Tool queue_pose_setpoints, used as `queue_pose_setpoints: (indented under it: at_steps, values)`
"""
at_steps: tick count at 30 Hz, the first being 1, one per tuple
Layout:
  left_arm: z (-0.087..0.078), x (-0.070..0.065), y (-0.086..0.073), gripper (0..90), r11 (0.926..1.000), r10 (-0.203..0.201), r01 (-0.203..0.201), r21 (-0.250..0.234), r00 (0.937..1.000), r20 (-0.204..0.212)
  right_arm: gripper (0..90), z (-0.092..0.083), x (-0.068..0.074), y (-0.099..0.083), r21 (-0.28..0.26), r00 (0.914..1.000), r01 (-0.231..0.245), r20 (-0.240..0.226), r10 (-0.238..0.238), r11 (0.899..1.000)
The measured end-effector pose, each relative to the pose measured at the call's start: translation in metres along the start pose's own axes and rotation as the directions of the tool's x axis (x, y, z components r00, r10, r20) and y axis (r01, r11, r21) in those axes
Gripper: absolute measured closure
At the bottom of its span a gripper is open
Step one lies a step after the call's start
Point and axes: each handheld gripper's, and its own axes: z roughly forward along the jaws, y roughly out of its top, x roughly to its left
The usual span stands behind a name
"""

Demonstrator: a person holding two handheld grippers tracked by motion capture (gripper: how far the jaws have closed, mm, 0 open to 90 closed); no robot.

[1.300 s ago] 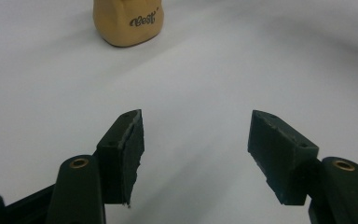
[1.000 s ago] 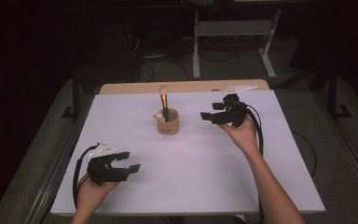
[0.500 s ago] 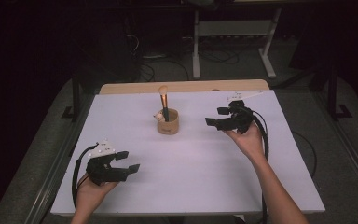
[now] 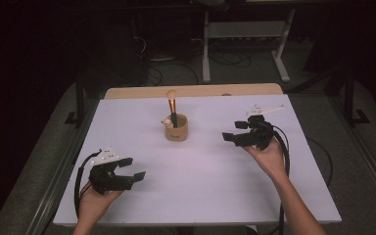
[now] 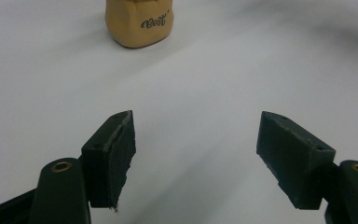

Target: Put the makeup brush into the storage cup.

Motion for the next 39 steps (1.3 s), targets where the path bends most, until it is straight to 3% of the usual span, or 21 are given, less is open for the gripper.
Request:
queue_pose_setpoints:
  at_steps: [8, 23, 39]
  values:
    - [0.000, 0.000, -0.002, 27.2, 1.0000, -0.002, 0.002, 0.008, 1.0000, -0.001, 24.6, -0.011, -0.002, -0.010, -0.010, 0.9999, 0.012, 0.007, -0.012, 1.000]
    - [-0.001, 0.001, -0.004, 25.6, 0.9999, -0.009, 0.009, 0.009, 1.0000, -0.003, 24.5, -0.030, -0.006, -0.033, -0.012, 0.9995, -0.022, 0.021, 0.022, 1.000]
    - [-0.002, 0.001, -0.007, 24.7, 1.0000, 0.000, 0.000, 0.007, 1.0000, -0.004, 23.9, -0.038, -0.004, -0.055, 0.003, 0.9991, -0.034, 0.023, 0.034, 0.999]
